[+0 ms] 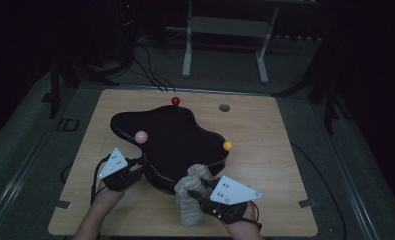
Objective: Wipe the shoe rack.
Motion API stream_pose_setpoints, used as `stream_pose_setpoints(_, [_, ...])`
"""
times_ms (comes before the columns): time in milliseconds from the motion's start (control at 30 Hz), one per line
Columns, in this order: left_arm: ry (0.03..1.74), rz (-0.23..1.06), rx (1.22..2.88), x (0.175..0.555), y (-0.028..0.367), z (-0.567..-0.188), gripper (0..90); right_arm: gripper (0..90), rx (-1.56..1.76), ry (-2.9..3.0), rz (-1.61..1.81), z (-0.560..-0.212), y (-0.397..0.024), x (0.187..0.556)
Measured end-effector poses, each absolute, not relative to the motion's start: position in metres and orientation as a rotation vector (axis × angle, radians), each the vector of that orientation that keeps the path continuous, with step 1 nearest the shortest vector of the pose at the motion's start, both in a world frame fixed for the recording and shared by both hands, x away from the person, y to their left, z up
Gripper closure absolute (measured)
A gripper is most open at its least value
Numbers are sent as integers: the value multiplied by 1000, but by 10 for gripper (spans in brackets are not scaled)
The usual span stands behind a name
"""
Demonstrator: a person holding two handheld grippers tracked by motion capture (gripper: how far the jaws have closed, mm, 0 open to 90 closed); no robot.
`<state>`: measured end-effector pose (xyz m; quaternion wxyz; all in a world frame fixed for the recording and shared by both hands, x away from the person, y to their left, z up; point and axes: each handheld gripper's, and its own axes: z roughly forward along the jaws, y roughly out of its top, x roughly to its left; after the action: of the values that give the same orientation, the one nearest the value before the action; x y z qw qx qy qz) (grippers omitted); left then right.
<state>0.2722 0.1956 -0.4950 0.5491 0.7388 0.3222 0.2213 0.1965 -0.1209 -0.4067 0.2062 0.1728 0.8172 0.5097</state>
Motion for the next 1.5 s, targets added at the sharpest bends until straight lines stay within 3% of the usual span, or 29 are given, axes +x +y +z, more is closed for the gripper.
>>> stream_pose_setpoints(600, [768,535,1744,271,196,-496,743,670,422,2208,1474,-381,-109,194])
stream_pose_setpoints(800, [772,533,1743,271,196,-496,743,653,357,2217,1436,-390,-93,188])
stream_pose_setpoints(1233, [758,528,1748,271,192,-496,743,662,505,2156,1458,-382,-115,212])
stream_pose_setpoints(1500, [769,538,1746,270,192,-496,743,644,392,2187,1418,-382,-104,194])
